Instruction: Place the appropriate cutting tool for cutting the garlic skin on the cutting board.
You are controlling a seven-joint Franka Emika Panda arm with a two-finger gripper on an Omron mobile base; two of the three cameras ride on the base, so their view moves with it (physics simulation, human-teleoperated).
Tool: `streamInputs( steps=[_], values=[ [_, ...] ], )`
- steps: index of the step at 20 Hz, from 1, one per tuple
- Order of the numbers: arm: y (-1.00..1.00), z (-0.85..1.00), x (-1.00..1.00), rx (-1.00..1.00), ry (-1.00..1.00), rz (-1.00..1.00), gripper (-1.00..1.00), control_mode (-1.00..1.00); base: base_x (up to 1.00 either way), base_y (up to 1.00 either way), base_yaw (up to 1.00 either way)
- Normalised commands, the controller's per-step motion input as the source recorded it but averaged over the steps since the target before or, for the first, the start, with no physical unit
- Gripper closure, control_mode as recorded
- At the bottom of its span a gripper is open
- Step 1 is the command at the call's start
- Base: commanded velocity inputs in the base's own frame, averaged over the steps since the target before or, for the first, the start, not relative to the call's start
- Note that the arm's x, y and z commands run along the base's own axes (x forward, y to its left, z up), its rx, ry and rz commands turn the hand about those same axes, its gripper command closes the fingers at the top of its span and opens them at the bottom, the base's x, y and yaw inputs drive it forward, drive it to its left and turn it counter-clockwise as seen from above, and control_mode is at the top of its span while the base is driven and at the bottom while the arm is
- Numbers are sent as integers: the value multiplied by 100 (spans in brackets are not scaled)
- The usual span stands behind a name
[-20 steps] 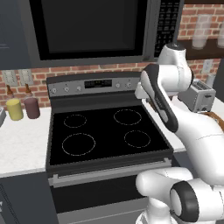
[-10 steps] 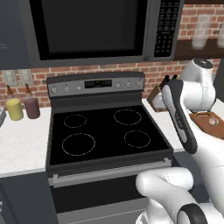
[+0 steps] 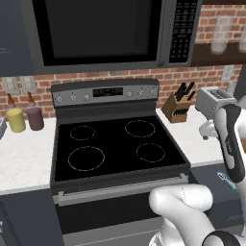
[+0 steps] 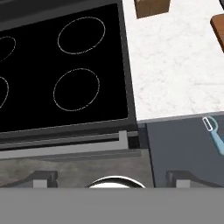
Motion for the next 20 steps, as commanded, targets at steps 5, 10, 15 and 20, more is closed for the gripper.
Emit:
streamInputs(
  steps=[5, 10, 15, 20],
  values=[
    [-100, -23, -37, 18, 15, -13, -100, -100, 0, 0, 0],
    [-90, -30, -27, 11, 15, -12, -100, -100, 0, 0, 0],
    [-43, -38, 0, 0, 13, -1, -100, -100, 0, 0, 0],
    [-46, -36, -14, 0, 3, 0, -100, -100, 0, 0, 0]
  ],
)
